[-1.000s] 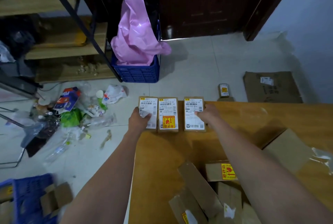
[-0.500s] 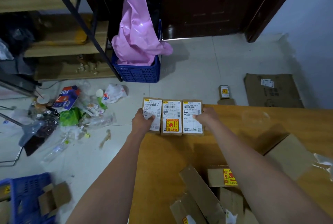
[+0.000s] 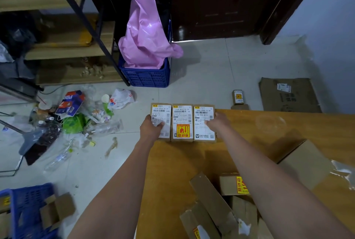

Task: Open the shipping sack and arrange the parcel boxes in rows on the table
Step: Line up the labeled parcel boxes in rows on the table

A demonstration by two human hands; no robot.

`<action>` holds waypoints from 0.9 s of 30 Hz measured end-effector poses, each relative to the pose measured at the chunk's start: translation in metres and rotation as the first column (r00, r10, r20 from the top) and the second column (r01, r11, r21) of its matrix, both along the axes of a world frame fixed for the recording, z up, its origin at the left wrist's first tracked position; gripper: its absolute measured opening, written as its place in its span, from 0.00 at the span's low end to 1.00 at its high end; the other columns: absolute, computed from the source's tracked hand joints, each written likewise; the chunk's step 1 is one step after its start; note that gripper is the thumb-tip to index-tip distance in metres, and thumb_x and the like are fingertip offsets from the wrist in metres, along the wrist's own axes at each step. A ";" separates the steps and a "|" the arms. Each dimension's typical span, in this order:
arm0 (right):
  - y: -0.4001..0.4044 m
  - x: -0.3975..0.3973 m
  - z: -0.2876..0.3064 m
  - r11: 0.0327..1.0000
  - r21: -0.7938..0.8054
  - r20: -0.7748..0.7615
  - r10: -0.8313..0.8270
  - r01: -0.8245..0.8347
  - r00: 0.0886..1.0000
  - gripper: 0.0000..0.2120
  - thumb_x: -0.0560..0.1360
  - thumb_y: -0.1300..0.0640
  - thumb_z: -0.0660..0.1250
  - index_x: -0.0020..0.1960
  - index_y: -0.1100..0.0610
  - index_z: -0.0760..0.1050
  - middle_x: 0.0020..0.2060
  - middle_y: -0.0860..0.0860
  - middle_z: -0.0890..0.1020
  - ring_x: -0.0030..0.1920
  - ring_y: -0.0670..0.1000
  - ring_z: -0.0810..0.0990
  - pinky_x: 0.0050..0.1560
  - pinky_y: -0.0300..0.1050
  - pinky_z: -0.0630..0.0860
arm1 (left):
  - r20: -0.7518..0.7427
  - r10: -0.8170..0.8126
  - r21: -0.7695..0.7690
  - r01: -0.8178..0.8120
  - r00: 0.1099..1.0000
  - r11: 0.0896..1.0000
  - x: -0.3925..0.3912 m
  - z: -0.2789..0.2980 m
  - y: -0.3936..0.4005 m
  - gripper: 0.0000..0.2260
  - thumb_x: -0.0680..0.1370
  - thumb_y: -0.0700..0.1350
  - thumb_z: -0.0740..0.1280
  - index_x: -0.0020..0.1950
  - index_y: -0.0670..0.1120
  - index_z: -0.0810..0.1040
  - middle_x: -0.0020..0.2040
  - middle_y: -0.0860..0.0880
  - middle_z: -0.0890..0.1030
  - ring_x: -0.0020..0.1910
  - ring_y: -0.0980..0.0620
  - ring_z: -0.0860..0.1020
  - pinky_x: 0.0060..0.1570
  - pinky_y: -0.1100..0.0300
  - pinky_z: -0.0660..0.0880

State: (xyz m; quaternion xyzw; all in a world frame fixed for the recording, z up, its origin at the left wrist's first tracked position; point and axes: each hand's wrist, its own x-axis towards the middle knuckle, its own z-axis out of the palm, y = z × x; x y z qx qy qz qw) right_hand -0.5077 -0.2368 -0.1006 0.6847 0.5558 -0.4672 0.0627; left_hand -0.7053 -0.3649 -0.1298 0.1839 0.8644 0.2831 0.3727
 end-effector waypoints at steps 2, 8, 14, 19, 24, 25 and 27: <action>0.000 -0.001 -0.001 1.000 0.004 -0.007 0.003 -0.003 1.000 0.16 0.77 0.57 0.69 0.65 0.56 0.73 0.63 0.52 0.80 0.60 0.55 0.80 0.49 0.46 0.78 | -0.007 -0.005 -0.005 0.005 1.000 1.000 0.000 0.000 0.001 0.19 0.78 0.44 0.70 0.67 0.43 0.70 0.65 0.43 0.78 0.59 0.40 0.80 0.50 0.50 0.80; -0.003 -0.002 0.001 1.000 0.008 -0.033 0.021 -0.020 0.999 0.12 0.79 0.59 0.65 0.62 0.55 0.75 0.61 0.53 0.81 0.57 0.55 0.81 0.49 0.46 0.79 | 0.009 -0.008 0.003 0.008 1.000 1.000 -0.001 -0.003 0.000 0.20 0.78 0.44 0.70 0.68 0.44 0.69 0.65 0.43 0.78 0.59 0.40 0.80 0.52 0.46 0.81; -0.005 -0.006 -0.003 0.997 -0.075 -0.135 0.016 -0.026 0.991 0.15 0.75 0.58 0.73 0.61 0.56 0.77 0.61 0.53 0.81 0.60 0.56 0.81 0.57 0.52 0.79 | 0.036 -0.004 0.032 0.003 0.999 0.999 -0.004 -0.005 -0.006 0.29 0.75 0.48 0.74 0.71 0.46 0.65 0.67 0.46 0.77 0.59 0.43 0.80 0.55 0.48 0.80; -0.009 -0.006 -0.008 1.000 -0.013 -0.112 -0.004 0.002 0.994 0.18 0.73 0.58 0.75 0.61 0.56 0.78 0.60 0.53 0.82 0.59 0.55 0.81 0.58 0.53 0.79 | 0.040 -0.012 0.015 0.012 0.999 1.000 -0.006 -0.006 -0.004 0.29 0.75 0.48 0.74 0.71 0.45 0.64 0.66 0.45 0.77 0.59 0.43 0.80 0.55 0.49 0.80; -0.009 -0.006 -0.013 1.000 -0.010 -0.097 -0.020 0.019 0.995 0.19 0.71 0.56 0.76 0.61 0.54 0.78 0.59 0.52 0.82 0.57 0.55 0.82 0.55 0.53 0.80 | 0.007 -0.042 0.009 0.042 0.999 0.999 -0.005 -0.008 -0.005 0.30 0.76 0.49 0.72 0.72 0.45 0.62 0.68 0.45 0.76 0.60 0.42 0.79 0.55 0.46 0.80; -0.010 -0.007 -0.013 1.000 -0.003 -0.086 -0.015 0.014 0.996 0.19 0.72 0.56 0.76 0.61 0.54 0.78 0.59 0.52 0.82 0.57 0.55 0.82 0.55 0.52 0.80 | 0.004 -0.042 0.005 0.042 0.999 0.999 -0.005 -0.009 -0.005 0.30 0.76 0.49 0.72 0.72 0.45 0.62 0.68 0.45 0.76 0.60 0.42 0.79 0.55 0.46 0.80; -0.011 -0.007 -0.013 1.000 0.016 -0.067 0.010 -0.009 0.998 0.18 0.73 0.55 0.75 0.61 0.55 0.77 0.60 0.52 0.82 0.58 0.55 0.82 0.55 0.52 0.80 | 0.005 -0.041 -0.007 0.041 0.999 0.999 -0.005 -0.011 -0.004 0.30 0.76 0.50 0.72 0.72 0.45 0.62 0.67 0.45 0.76 0.60 0.42 0.80 0.55 0.47 0.80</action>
